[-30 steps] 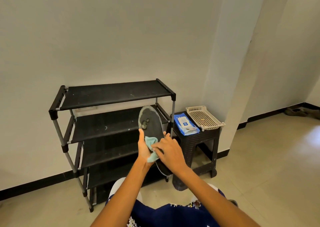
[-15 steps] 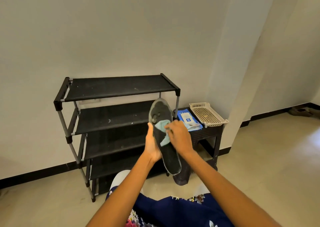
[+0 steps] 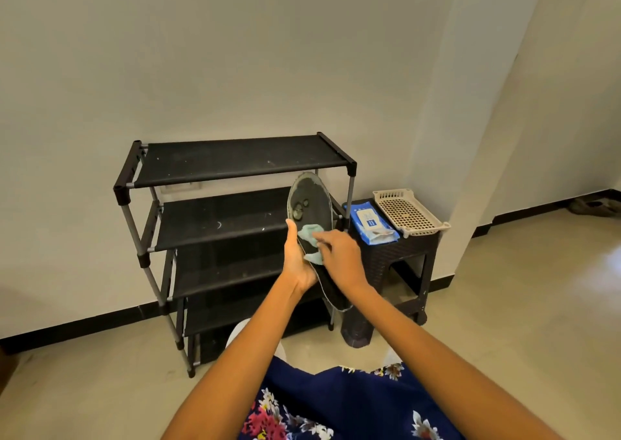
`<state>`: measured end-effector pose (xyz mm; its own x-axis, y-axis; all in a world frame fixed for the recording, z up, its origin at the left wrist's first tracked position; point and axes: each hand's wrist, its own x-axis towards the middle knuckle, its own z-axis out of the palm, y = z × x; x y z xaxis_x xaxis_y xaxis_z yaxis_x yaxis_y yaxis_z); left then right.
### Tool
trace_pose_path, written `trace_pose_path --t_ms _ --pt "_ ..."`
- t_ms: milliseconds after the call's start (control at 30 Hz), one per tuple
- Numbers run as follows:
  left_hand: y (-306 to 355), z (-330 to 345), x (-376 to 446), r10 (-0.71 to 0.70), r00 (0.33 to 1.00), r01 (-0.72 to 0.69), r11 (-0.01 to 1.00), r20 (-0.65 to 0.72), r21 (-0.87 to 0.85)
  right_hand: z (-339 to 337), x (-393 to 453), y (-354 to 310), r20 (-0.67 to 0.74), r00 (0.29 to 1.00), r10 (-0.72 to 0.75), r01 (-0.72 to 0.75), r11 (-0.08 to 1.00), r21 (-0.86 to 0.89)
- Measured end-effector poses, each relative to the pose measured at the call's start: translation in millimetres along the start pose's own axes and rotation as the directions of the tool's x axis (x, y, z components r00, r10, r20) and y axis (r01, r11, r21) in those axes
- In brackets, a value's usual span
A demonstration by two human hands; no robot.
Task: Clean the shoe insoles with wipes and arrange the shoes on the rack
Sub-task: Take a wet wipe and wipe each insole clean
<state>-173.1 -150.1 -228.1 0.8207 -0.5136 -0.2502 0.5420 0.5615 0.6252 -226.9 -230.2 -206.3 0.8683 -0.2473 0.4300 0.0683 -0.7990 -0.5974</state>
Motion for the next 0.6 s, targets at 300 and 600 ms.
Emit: trace_pose_path --t_ms 300,600 --pt "4 -5 6 0.014 0.999 -0.009 0.992 0.039 -0.128 -2 -12 30 -0.002 0.999 0.039 -0.038 0.998 0.054" --pt "-22 6 1 0.015 0.995 -0.012 0.999 0.102 -0.033 4 -2 27 -0.076 0.996 0.047 -0.053 0.995 -0.089"
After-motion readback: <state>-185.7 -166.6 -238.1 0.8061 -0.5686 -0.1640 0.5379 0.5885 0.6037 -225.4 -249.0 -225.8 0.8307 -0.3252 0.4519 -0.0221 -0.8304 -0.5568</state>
